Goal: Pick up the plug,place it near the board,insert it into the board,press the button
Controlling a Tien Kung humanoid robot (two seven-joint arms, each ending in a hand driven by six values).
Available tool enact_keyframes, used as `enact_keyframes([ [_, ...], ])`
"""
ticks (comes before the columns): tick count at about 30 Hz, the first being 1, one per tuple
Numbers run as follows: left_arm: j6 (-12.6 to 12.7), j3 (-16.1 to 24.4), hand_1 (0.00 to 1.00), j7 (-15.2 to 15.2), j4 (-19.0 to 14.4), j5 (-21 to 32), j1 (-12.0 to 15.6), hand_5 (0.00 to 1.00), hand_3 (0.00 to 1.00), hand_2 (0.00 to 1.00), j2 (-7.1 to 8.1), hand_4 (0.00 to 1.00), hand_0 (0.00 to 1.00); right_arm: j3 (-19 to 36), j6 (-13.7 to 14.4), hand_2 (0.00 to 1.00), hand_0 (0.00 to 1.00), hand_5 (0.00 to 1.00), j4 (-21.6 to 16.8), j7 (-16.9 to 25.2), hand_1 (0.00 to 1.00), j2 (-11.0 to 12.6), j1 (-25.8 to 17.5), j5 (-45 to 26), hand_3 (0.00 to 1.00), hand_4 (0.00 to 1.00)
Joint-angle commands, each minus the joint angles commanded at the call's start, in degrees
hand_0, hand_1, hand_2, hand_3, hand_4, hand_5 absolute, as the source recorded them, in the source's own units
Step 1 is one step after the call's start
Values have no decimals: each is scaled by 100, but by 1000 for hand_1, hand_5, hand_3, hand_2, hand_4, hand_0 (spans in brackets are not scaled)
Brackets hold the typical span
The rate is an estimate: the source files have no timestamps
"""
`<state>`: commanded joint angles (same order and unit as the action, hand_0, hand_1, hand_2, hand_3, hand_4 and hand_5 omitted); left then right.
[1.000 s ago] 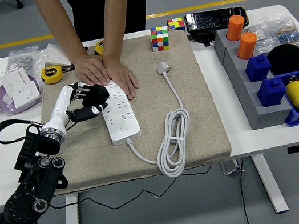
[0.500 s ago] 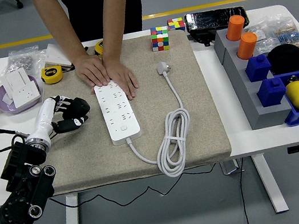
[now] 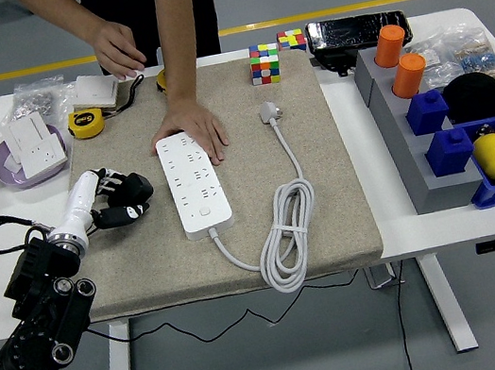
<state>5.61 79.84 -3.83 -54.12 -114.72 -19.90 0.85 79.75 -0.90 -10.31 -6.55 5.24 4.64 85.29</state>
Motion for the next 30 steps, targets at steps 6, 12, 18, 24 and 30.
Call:
enact_keyframes([
  [6, -141, 5, 788, -11, 28, 78, 15, 174, 557, 663, 5, 888, 802, -8, -1, 742, 818, 804, 0, 1, 746, 0, -10, 0, 757, 998],
  [12, -221, 21, 863, 15, 38, 219, 6, 372, 759, 785, 5, 998, 858, -2, -2, 742, 818, 804, 0, -2, 746, 1, -13, 8, 757, 998],
  [18, -353, 50, 910, 58, 17, 371, 2, 578, 811, 818, 10, 998, 894, -5, 1, 742, 818, 804, 0, 1, 747, 1, -8, -6, 757, 998],
  [24, -634, 109, 965, 68, -84, 647, 6, 729, 877, 877, 16, 998, 964, 4, 2, 742, 818, 803, 0, 0, 747, -3, -8, -7, 757, 998],
  [30, -516, 188, 995, 240, -355, 1494, 86, 998, 903, 921, -25, 998, 994, 5, 4, 742, 818, 804, 0, 2, 747, -7, -1, -12, 757, 998],
])
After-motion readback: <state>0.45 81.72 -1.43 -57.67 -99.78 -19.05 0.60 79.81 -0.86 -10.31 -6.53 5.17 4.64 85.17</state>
